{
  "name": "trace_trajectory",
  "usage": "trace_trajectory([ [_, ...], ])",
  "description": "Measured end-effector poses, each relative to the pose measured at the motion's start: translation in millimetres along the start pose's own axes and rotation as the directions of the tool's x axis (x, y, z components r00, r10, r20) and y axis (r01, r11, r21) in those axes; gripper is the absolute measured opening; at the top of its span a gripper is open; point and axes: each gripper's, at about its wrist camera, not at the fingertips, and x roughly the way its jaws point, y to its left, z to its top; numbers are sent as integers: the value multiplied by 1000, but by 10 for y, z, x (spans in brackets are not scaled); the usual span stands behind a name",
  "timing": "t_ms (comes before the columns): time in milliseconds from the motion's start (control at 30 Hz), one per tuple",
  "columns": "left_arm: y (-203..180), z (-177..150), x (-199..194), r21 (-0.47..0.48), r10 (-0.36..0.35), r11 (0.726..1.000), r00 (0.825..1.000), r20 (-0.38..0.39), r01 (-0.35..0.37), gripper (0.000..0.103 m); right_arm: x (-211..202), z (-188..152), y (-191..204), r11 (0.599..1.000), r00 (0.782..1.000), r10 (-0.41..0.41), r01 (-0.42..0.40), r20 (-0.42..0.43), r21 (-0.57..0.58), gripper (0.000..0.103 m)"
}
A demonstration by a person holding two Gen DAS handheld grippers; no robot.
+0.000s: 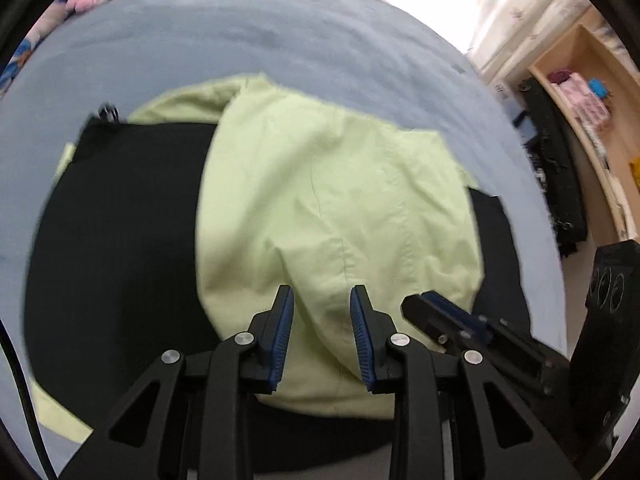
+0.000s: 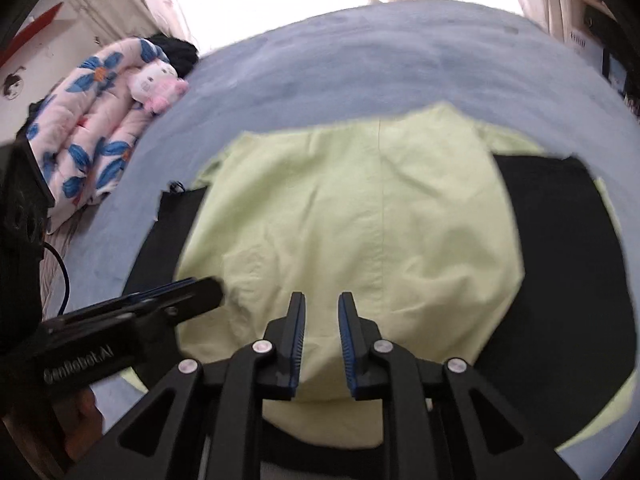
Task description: Fold large clothes
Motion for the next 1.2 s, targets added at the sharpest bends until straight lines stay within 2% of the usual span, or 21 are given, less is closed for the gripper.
trace_trajectory([
  [100, 72, -67, 298, -24, 96, 995, 994, -56, -98, 24, 124, -84, -311, 988, 989, -145, 145, -9, 45, 12],
  [133, 108, -95, 329, -19, 93, 995, 994, -54, -94, 24, 100, -87, -404, 985, 987, -160, 160, -1, 60, 6],
  [167, 127, -123, 322, -10, 78, 997, 996, -32, -78, 24, 63, -105, -537, 984, 987, -158, 156, 15, 87, 1],
  [267, 87, -151, 347, 44, 82, 996, 997, -15, -81, 24, 39, -133, -702, 987, 994, -109, 107, 15, 118, 0],
  [367, 51, -125, 377, 71, 109, 992, 994, -15, -108, 24, 81, -107, -654, 986, 990, -138, 137, 4, 97, 0],
  [600, 19, -127, 394, 48, 106, 993, 994, -19, -105, 24, 95, -113, -606, 979, 989, -146, 143, 16, 144, 0],
  [1000, 63, -45, 381, 9, 82, 997, 993, -79, -82, 25, 26, -80, -637, 980, 992, -126, 126, -8, 153, 3],
  [1200, 100, -47, 265, -37, 43, 998, 995, -91, -47, 28, -70, -79, -581, 980, 992, -124, 124, -8, 158, 3],
])
